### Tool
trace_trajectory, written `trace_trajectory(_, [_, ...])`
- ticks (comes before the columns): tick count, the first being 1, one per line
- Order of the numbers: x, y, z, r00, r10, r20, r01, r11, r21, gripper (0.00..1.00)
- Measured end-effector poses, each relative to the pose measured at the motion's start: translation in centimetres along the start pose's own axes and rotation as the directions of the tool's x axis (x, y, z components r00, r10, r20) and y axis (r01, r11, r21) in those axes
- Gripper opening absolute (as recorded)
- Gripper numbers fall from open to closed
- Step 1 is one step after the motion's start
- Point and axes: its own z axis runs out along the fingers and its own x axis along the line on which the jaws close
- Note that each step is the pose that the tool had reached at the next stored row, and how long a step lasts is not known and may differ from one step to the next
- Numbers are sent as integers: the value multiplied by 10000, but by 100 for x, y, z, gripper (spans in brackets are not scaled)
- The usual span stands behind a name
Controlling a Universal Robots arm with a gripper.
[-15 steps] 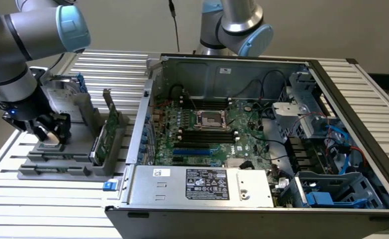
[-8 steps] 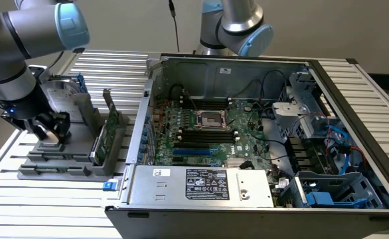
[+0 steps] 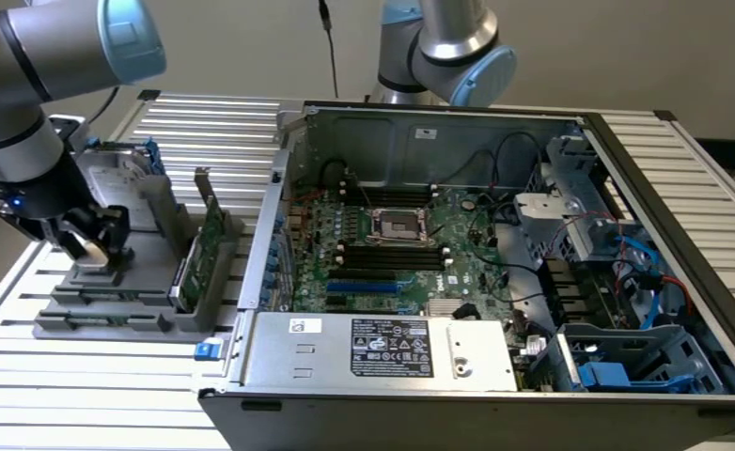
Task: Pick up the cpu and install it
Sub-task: 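Pick up the cpu and move it towards the insertion slot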
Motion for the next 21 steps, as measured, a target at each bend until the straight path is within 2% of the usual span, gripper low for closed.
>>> trace_trajectory(17, [20, 28, -338, 10000, -1, -9, 1, 10000, -43, 55])
trace_trajectory(21, [27, 39, -469, 10000, -3, -11, 3, 10000, -44, 55])
